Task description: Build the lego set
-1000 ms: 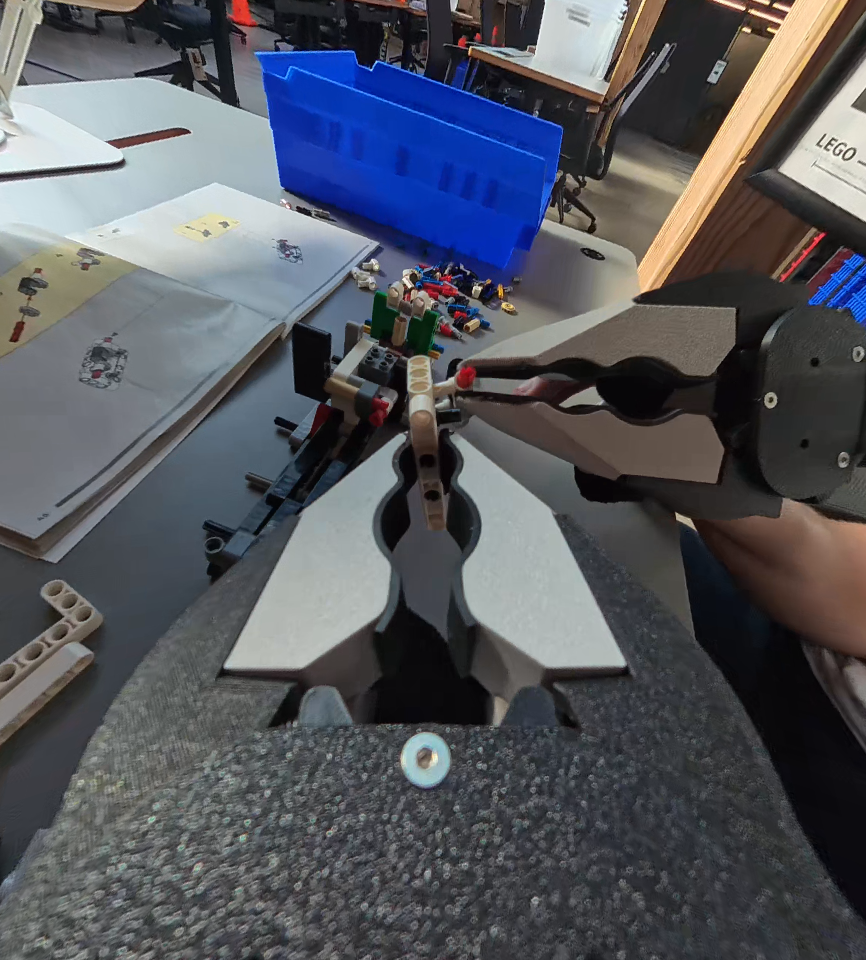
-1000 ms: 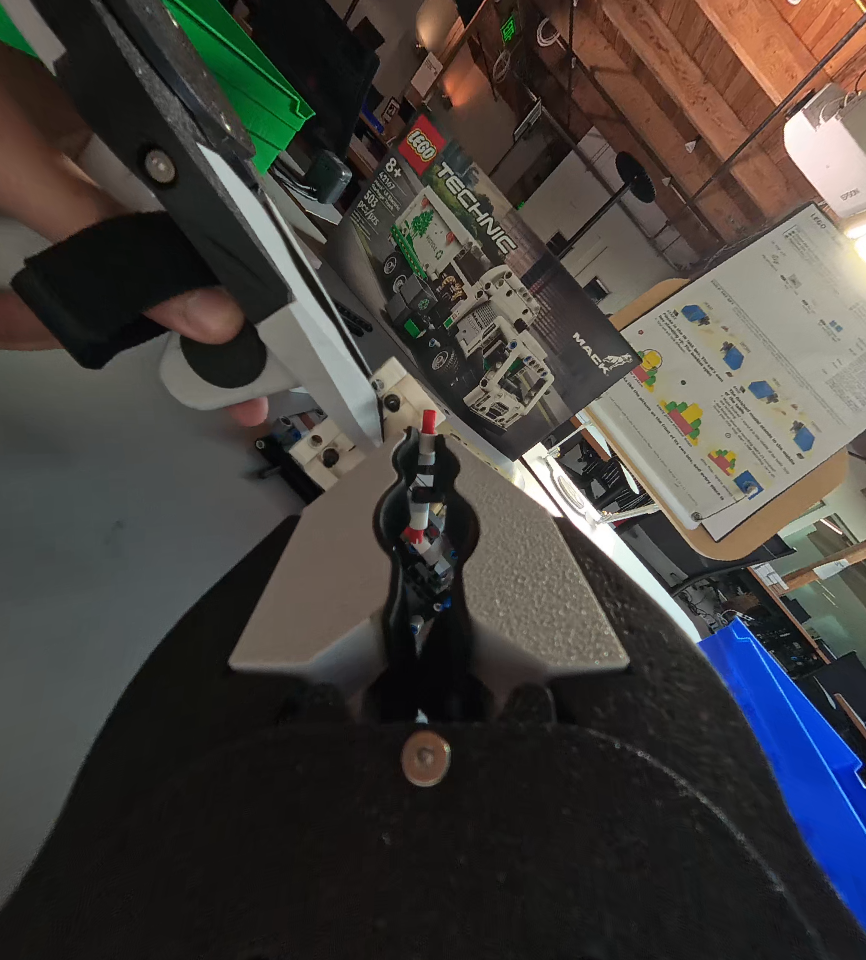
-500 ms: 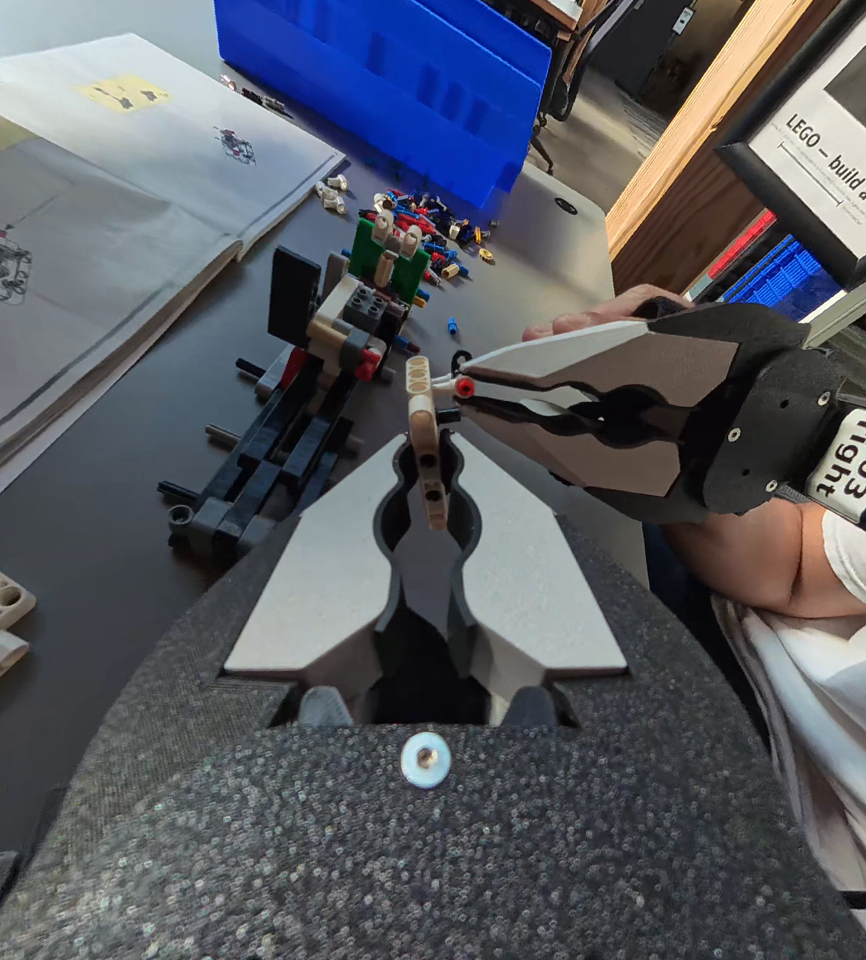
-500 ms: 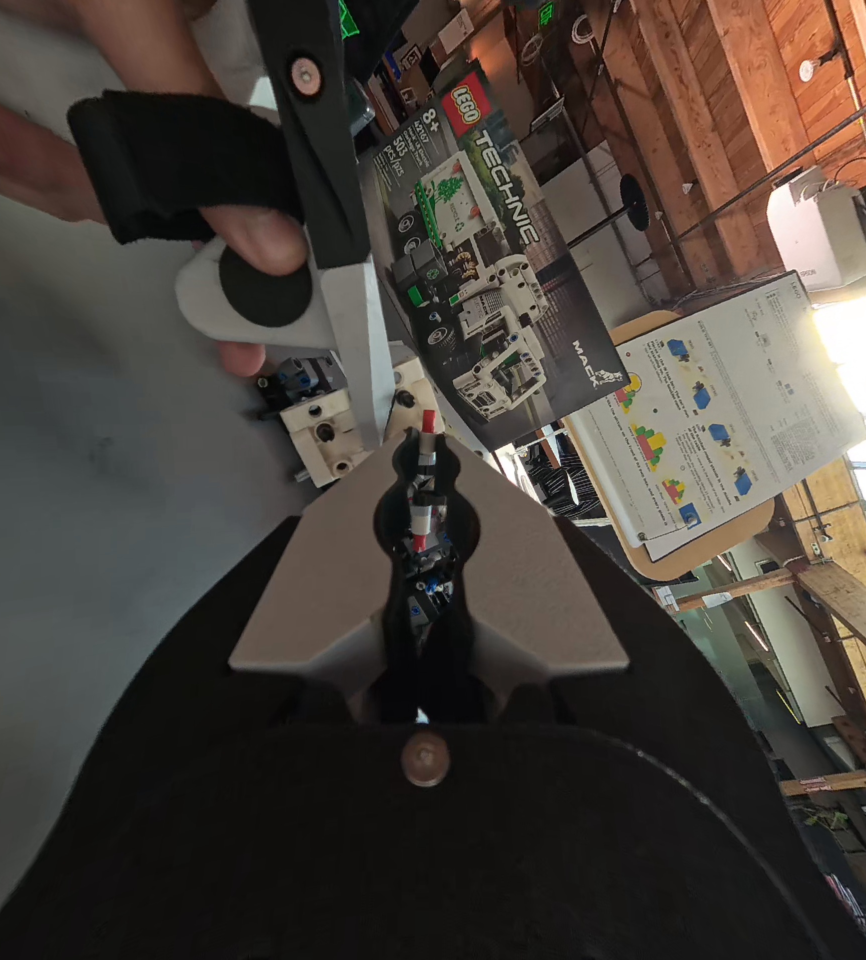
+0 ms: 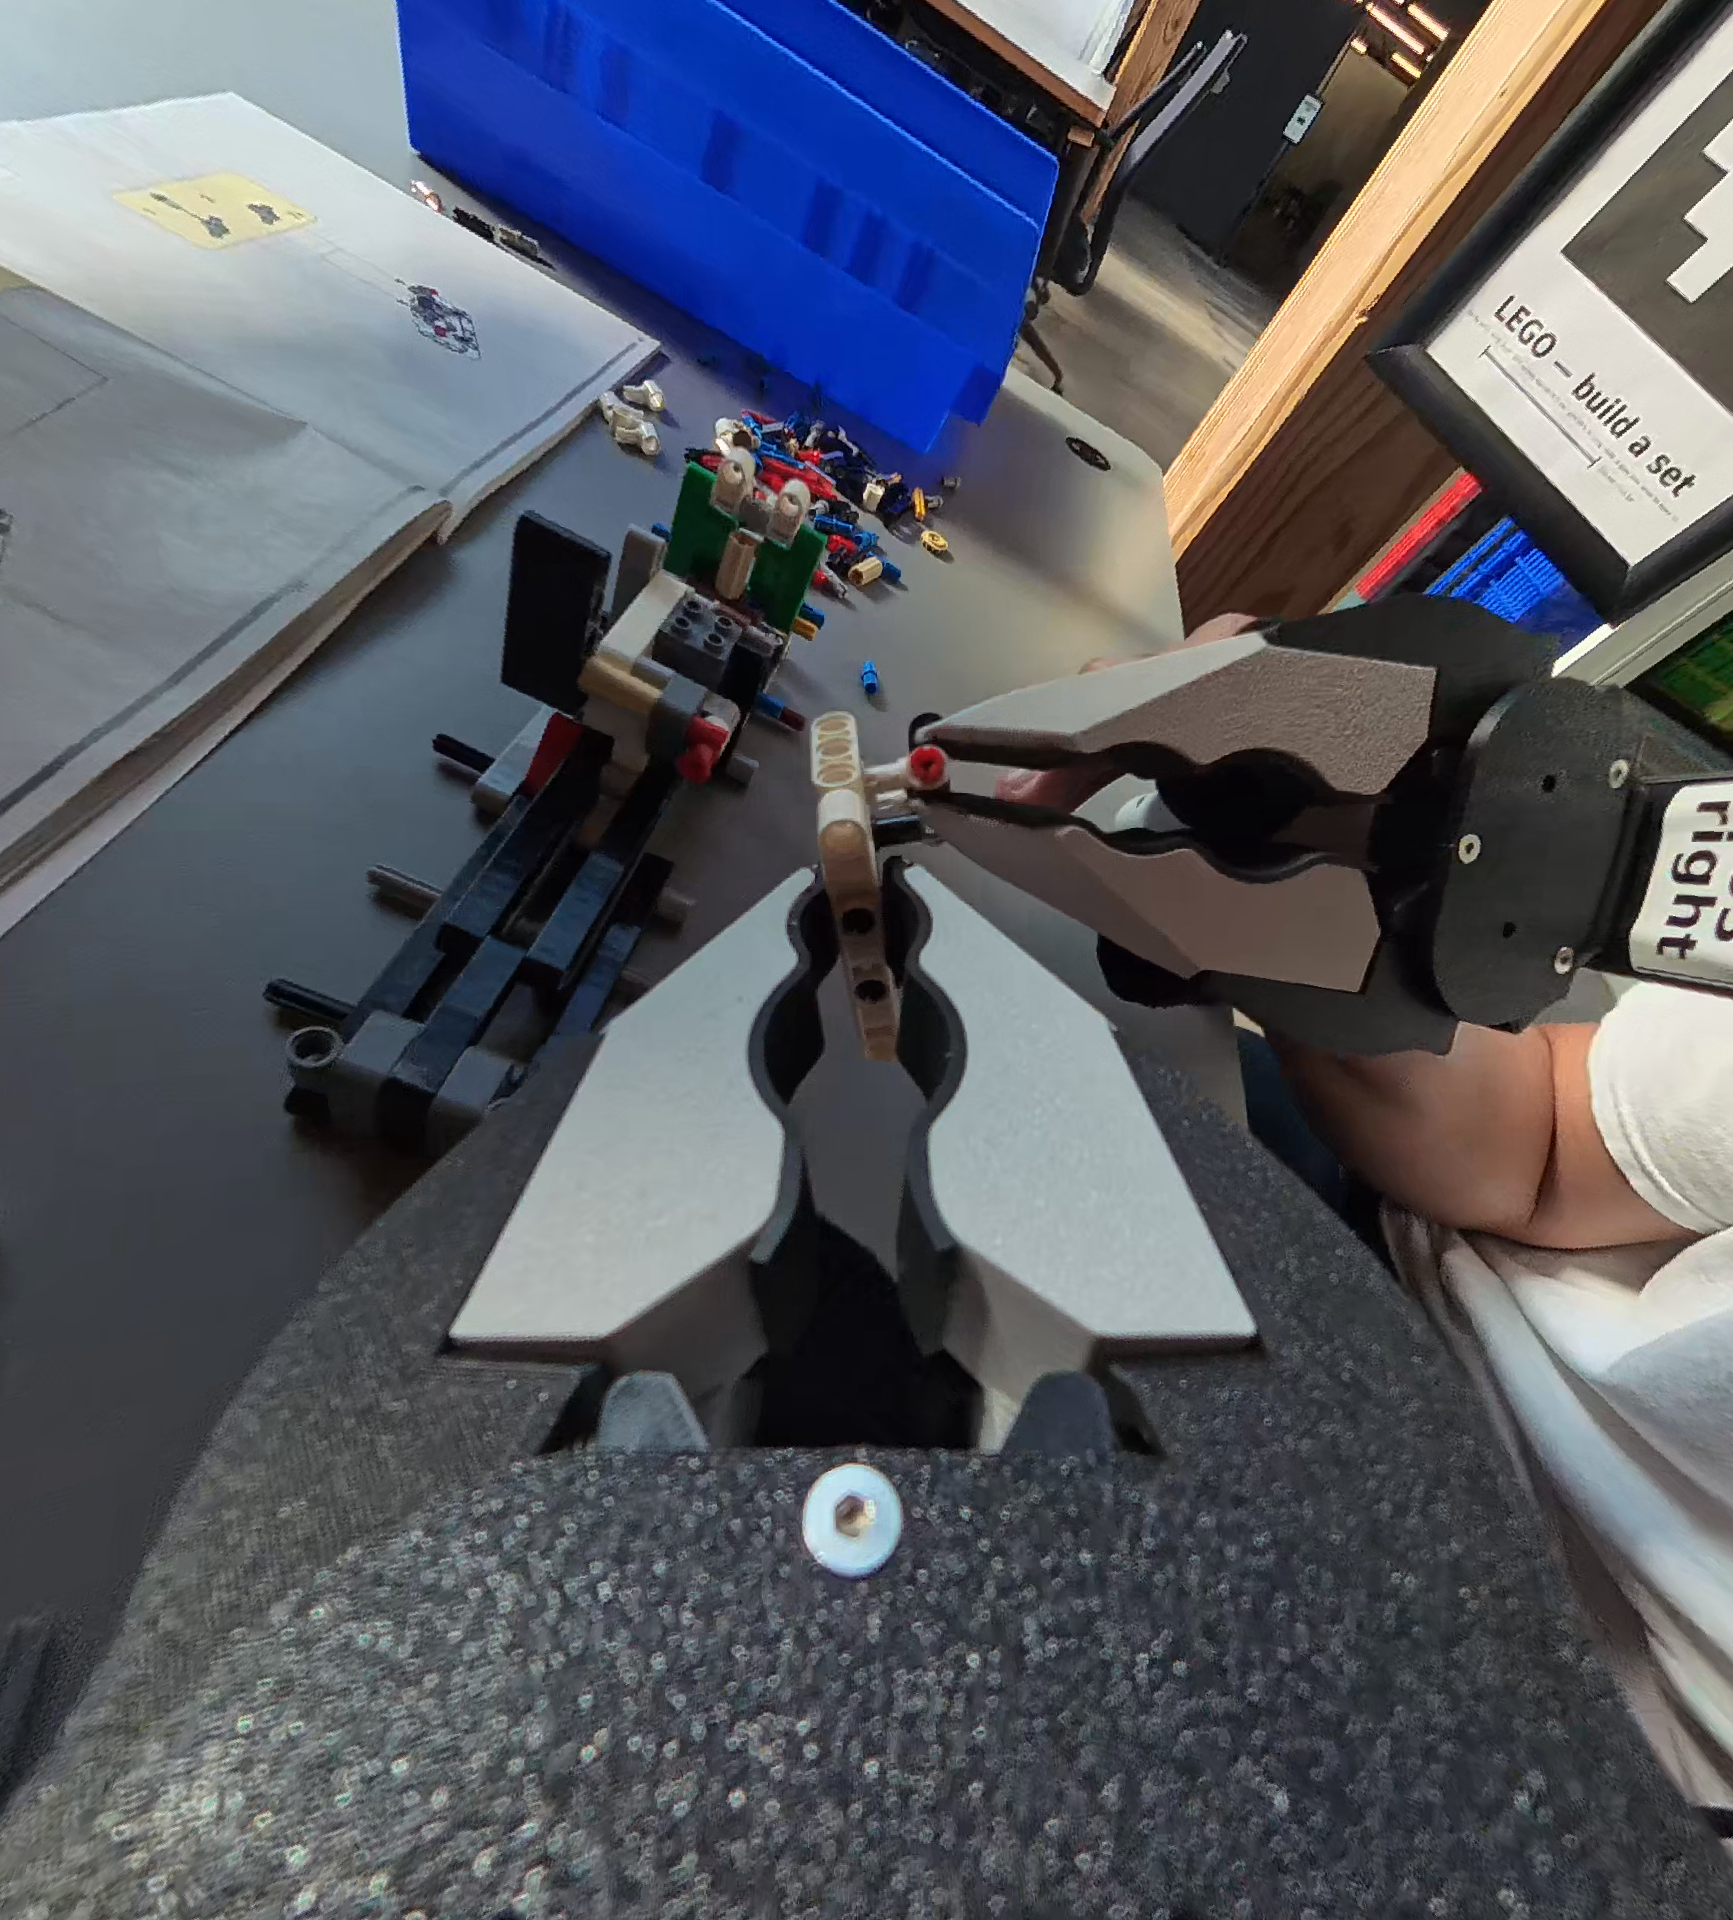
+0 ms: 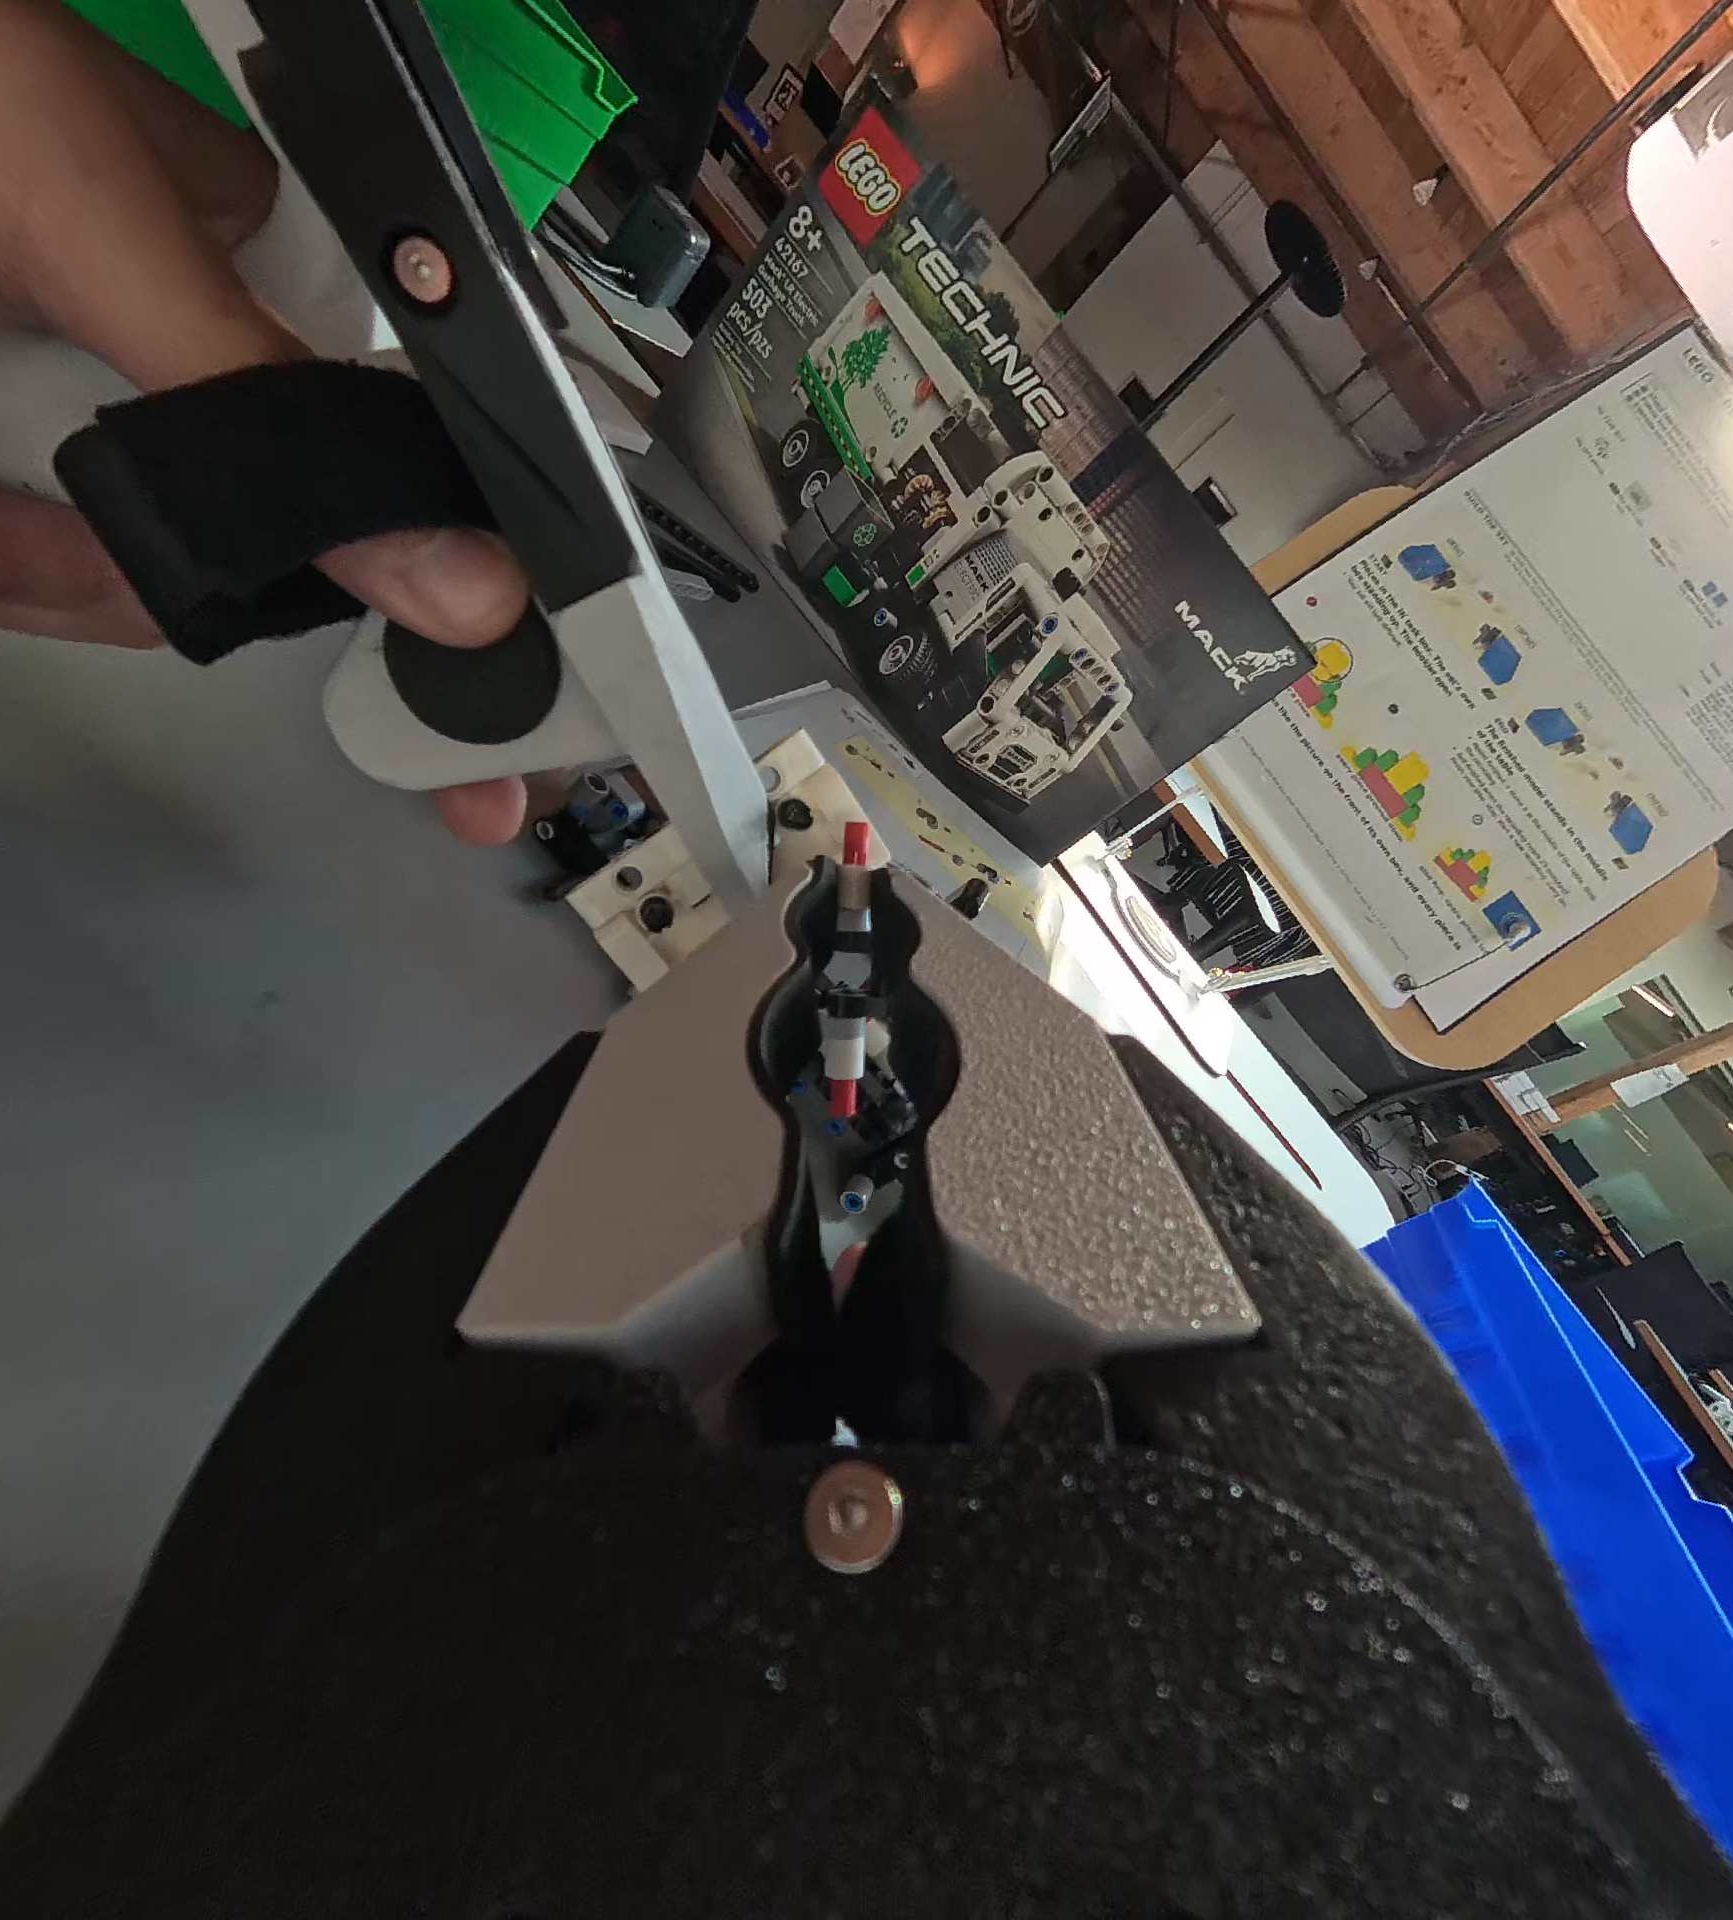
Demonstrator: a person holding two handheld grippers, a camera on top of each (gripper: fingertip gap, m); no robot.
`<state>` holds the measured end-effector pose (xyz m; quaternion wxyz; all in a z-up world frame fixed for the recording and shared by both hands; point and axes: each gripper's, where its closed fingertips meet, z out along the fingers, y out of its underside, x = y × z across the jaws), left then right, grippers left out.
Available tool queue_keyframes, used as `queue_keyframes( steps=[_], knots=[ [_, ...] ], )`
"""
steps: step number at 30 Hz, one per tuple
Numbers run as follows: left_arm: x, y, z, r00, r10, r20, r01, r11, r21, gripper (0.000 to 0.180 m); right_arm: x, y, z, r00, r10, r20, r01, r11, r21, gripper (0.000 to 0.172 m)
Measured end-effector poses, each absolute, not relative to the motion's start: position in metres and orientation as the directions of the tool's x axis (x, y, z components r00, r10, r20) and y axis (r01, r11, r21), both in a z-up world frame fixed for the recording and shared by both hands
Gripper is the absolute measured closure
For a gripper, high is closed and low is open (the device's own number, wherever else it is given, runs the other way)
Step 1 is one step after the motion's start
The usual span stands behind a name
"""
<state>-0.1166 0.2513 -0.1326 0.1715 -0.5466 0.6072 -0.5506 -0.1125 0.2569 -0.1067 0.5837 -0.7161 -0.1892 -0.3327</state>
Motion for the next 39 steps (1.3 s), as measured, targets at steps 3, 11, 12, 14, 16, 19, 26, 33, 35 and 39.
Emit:
queue_keyframes(
  steps=[3, 11, 12, 14, 16, 19, 26, 33, 35, 39],
  knots=[
    [-0.117, 0.25, -0.131, -0.353, -0.822, 0.446, -0.487, -0.246, -0.838, 0.174, -0.112, 0.256, -0.106, 0.732, -0.11, 0.672, 0.638, -0.236, -0.733, 0.168],
    [-0.118, 0.249, -0.134, -0.35, -0.769, 0.535, -0.532, -0.307, -0.789, 0.174, -0.113, 0.257, -0.108, 0.688, -0.074, 0.722, 0.695, -0.217, -0.685, 0.167],
    [-0.118, 0.249, -0.135, -0.35, -0.761, 0.546, -0.54, -0.313, -0.782, 0.174, -0.113, 0.257, -0.109, 0.667, -0.071, 0.742, 0.716, -0.215, -0.664, 0.167],
    [-0.118, 0.249, -0.136, -0.346, -0.763, 0.546, -0.544, -0.311, -0.779, 0.174, -0.112, 0.257, -0.112, 0.68, -0.063, 0.731, 0.705, -0.22, -0.675, 0.167],
    [-0.117, 0.249, -0.132, -0.354, -0.804, 0.478, -0.5, -0.269, -0.823, 0.174, -0.112, 0.256, -0.107, 0.775, -0.08, 0.627, 0.601, -0.214, -0.77, 0.167],
    [-0.116, 0.25, -0.123, -0.358, -0.884, 0.299, -0.389, -0.15, -0.909, 0.174, -0.112, 0.254, -0.097, 0.871, -0.126, 0.476, 0.453, -0.17, -0.875, 0.167],
    [-0.116, 0.255, -0.108, -0.295, -0.945, 0.143, -0.245, -0.07, -0.967, 0.174, -0.113, 0.255, -0.083, 0.976, -0.135, 0.171, 0.165, -0.054, -0.985, 0.167],
    [-0.116, 0.256, -0.106, -0.274, -0.955, 0.115, -0.226, -0.052, -0.973, 0.174, -0.113, 0.256, -0.082, 0.981, -0.137, 0.134, 0.131, -0.034, -0.991, 0.167],
    [-0.115, 0.255, -0.106, -0.263, -0.957, 0.121, -0.23, -0.06, -0.971, 0.174, -0.112, 0.256, -0.083, 0.984, -0.134, 0.119, 0.115, -0.035, -0.993, 0.167],
    [-0.113, 0.258, -0.109, -0.195, -0.977, 0.085, -0.237, -0.037, -0.971, 0.174, -0.11, 0.257, -0.086, 0.974, -0.165, 0.155, 0.147, -0.061, -0.987, 0.167]
  ],
)
